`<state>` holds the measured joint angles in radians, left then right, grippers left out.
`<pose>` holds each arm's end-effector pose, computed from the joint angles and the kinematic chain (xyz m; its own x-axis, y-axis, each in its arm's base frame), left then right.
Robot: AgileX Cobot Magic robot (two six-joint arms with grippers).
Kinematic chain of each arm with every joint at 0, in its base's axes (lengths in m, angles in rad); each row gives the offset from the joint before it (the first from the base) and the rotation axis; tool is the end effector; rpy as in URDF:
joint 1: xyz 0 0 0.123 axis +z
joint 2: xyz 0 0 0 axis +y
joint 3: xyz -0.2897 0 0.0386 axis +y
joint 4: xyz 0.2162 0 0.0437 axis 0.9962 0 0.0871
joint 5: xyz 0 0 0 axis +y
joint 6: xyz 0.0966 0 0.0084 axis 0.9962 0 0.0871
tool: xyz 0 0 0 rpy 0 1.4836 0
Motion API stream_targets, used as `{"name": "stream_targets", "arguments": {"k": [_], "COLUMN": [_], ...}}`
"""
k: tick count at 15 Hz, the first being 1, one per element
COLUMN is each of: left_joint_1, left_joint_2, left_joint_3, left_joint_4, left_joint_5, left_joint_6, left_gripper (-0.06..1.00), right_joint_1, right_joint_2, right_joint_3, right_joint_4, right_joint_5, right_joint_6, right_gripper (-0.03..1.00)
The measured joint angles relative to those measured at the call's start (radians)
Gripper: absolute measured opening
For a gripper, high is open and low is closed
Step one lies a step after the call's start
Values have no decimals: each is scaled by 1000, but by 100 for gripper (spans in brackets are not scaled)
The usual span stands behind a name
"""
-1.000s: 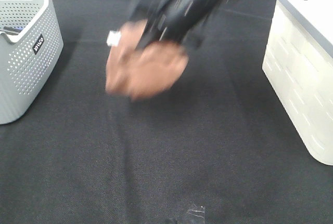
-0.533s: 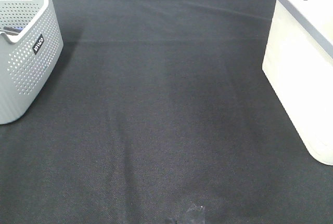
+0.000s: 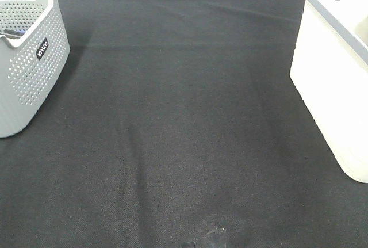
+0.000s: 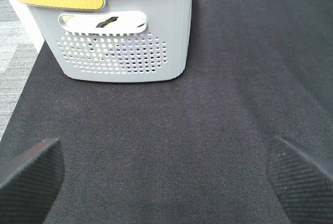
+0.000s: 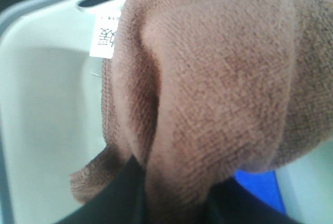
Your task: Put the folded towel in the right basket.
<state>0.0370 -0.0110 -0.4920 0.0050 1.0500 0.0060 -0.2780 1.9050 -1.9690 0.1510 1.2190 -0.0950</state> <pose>-0.0349 -0.0009 0.2578 -0.4438 -0.0079 -0.8961 -0.0371 0.9993 0.0095 0.3797 -0.0941 0.3575 -0.8488 0.1984 -0.4901 0.1698 0.9801 0.1027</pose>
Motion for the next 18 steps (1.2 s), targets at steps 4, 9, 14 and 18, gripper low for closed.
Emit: {"name": "stream_targets", "arguments": {"k": [4, 9, 14, 18], "left_joint_1": [0, 0, 0, 0], "left_joint_2": [0, 0, 0, 0], "left_joint_3": [0, 0, 0, 0], "left_joint_4": [0, 0, 0, 0], "left_joint_5": [0, 0, 0, 0], "left_joint_6": [0, 0, 0, 0], "left_gripper": [99, 99, 99, 99], "right_joint_1": [0, 24, 262, 353], "right_joint_2": [63, 50, -68, -284], "right_joint_3": [0, 0, 18, 226], "right_joint_4": [-16, -42, -253, -260], "right_joint_5": [0, 0, 0, -1], "right_joint_6": [55, 62, 181, 221], "right_gripper": [76, 97, 97, 97]}}
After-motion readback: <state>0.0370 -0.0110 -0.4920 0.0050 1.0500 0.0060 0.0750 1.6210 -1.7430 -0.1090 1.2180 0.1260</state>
